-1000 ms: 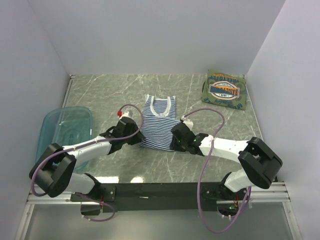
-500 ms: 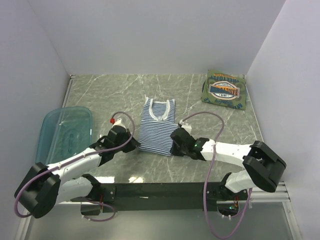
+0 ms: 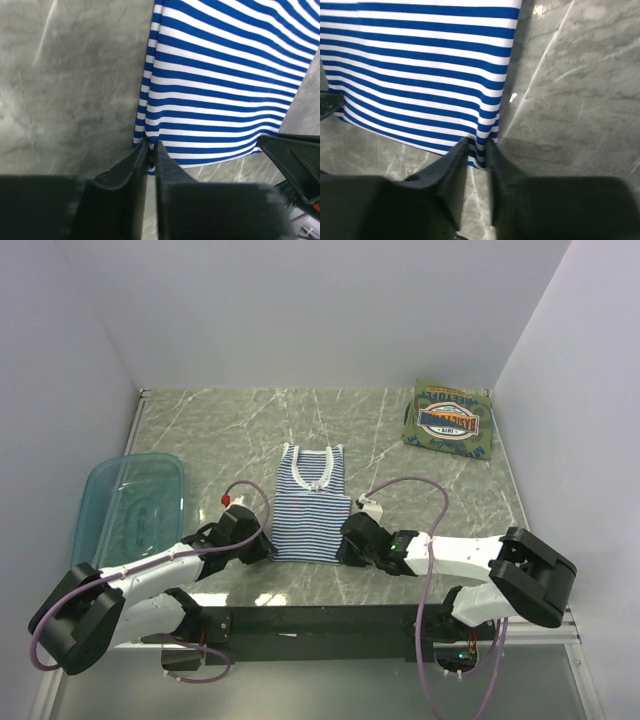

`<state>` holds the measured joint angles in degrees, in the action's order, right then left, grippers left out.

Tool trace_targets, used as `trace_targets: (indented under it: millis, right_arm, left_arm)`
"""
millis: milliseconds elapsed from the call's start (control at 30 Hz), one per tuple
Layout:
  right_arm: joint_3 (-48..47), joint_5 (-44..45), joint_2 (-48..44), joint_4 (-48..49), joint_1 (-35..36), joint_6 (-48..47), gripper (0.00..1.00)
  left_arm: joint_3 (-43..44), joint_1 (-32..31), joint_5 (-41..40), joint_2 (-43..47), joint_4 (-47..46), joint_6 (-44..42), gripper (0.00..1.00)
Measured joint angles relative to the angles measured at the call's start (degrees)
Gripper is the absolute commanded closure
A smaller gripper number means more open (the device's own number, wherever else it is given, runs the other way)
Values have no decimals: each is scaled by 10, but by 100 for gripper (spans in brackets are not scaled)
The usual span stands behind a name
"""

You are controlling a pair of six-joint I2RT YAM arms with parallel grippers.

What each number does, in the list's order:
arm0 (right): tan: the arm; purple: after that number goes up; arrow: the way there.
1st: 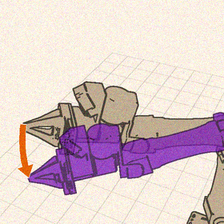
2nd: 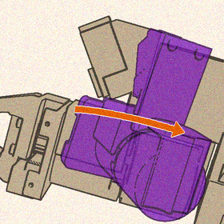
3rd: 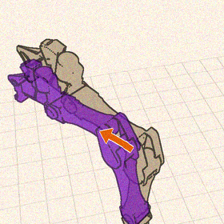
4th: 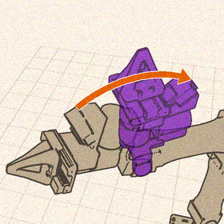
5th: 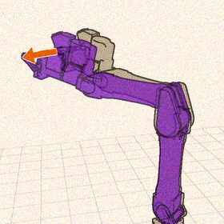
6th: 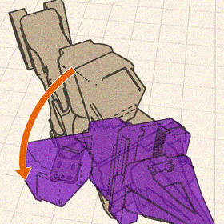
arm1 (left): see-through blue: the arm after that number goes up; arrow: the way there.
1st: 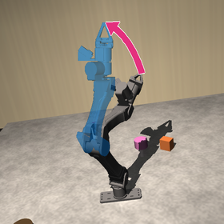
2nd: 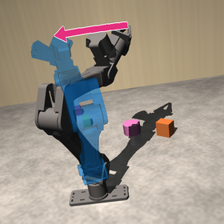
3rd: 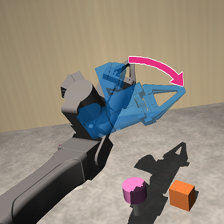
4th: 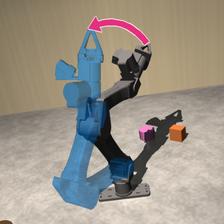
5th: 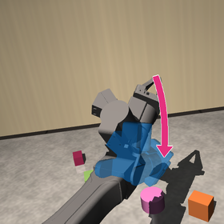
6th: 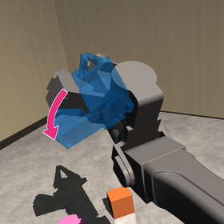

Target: Fold and stack the tank tops

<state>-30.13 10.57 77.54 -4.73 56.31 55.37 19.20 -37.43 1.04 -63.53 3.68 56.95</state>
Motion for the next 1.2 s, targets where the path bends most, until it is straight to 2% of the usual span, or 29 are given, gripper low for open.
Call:
trace_targets:
  millis: [33,67,133,300,433,633,967,1200]
  right_arm:
    - [3,0,-4,1,3,5,62]
    - [5,0,-9,0,5,8,59]
    - [10,-1,-25,-7,9,10,56]
    - [28,5,-91,-73,11,22,55]
    - [32,10,-131,-93,11,37,54]
    - [56,7,-123,-80,11,62,54]
    - [88,3,-94,33,11,127,55]
    - [137,17,-148,60,31,169,55]
  left_arm:
    - [0,-2,0,5,8,3,75]
    - [1,-3,0,13,19,5,67]
    - [2,-5,0,35,45,8,64]
    - [18,-5,-9,79,108,10,58]
    - [18,-5,-9,78,112,13,53]
    - [-8,-5,-4,66,72,37,56]
    - [-38,-5,-3,59,4,80,64]
    - [-52,-5,-3,63,-13,89,71]
